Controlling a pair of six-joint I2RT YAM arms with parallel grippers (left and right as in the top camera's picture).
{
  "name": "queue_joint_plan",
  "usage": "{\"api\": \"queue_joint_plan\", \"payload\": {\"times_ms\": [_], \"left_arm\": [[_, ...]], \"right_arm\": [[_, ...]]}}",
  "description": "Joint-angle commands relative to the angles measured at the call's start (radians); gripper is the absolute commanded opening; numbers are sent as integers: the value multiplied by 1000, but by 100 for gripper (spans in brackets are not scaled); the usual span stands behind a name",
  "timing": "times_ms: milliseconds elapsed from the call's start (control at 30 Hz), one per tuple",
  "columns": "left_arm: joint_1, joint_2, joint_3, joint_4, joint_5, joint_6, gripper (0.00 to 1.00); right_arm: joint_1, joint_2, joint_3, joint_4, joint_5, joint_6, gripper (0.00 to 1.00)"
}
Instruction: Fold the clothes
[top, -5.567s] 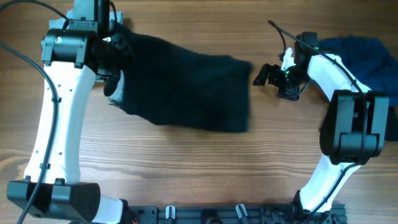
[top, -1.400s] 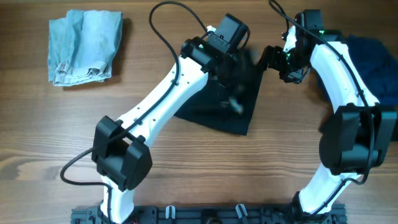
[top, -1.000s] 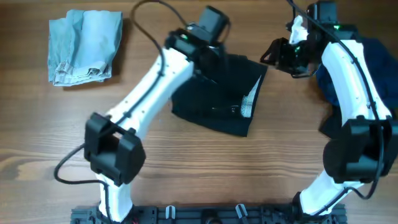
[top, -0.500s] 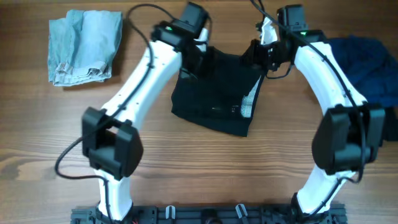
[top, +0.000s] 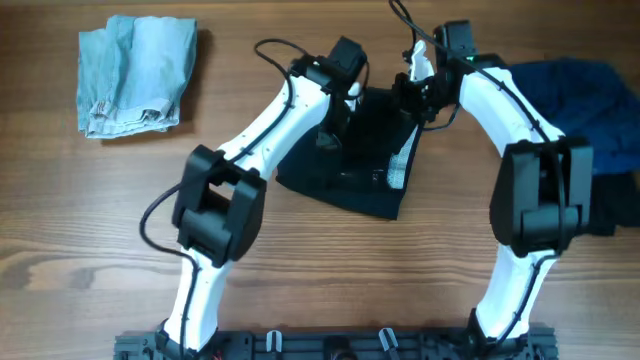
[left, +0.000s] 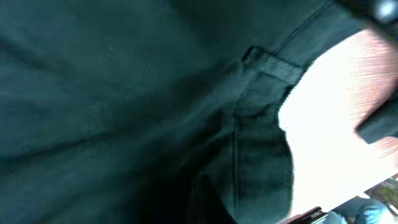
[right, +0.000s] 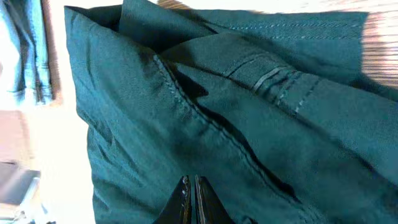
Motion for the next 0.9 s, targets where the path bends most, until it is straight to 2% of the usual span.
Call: {"api": "queue_joint_plan", "payload": {"times_ms": [0,200,333,533,633,800,867], "left_arm": [[-48,43,-11,-4,35,-2,4],[-92,44,-96,-3,42,2,4],[-121,44,-182,-4,106,2,4],[-142,33,-196,17,105,10,4],[-131,-23,-188,38,103,66,4],[-93,-208,-180,45,-107,77,4],[-56,-246,-180,53,-133,77,4]], "right_arm": [[-13,53,-3,11,-88,23,4],[-29,89,-3,38,-131,47,4],[-58,100,-3,48,-134,53,4],[-76,100,-3,57,-126,49,5],[-80,99,13,63,-123,48,4],[-108,22,80,-29,-127,-3,4],[-108,-28,80,-81,-127,-29,4]]}}
